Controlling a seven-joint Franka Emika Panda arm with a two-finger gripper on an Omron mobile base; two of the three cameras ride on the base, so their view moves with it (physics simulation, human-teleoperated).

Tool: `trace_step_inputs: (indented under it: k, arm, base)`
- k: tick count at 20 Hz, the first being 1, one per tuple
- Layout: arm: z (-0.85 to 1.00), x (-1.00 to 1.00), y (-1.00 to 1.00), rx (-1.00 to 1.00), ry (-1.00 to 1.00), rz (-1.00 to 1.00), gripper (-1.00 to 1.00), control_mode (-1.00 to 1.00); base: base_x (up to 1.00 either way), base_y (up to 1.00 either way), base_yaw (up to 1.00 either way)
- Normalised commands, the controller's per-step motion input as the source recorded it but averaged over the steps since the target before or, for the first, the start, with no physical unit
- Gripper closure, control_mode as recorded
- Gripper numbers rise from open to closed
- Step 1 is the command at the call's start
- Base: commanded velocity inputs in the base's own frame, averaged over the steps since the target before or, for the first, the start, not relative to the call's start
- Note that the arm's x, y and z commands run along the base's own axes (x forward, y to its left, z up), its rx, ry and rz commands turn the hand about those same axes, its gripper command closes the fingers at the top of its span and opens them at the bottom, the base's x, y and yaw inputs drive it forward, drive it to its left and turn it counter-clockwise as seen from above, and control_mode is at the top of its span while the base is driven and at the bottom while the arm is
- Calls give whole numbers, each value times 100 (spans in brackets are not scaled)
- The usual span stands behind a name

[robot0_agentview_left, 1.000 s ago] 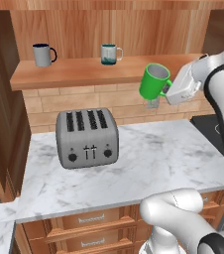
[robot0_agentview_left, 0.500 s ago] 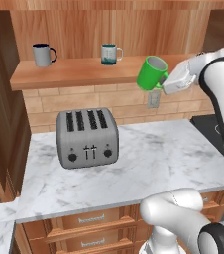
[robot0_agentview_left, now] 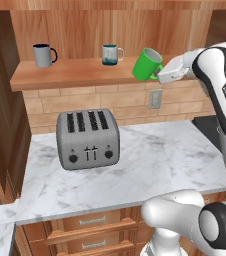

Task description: Pick the mug on the counter and place it in the cabinet with the handle facing the right, like the mugs already inside.

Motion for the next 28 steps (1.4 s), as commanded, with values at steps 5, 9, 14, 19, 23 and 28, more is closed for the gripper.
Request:
trace_step_inputs:
  k: [5, 9, 14, 19, 23, 28]
  arm:
    - [0, 43, 0, 0, 0, 7, 100, -100]
    - [3, 22, 0, 0, 0, 8, 100, -100]
    - [2, 17, 0, -3, 0, 8, 100, -100]
    - [14, 6, 0, -7, 0, 8, 100, -100]
    - [6, 8, 0, -4, 0, 7, 100, -100]
    - [0, 12, 0, 0, 0, 5, 100, -100]
  base:
    - [0, 0, 0]
    - [0, 0, 0]
    - [0, 0, 0]
    - [0, 0, 0]
    - [0, 0, 0]
    - [0, 0, 0]
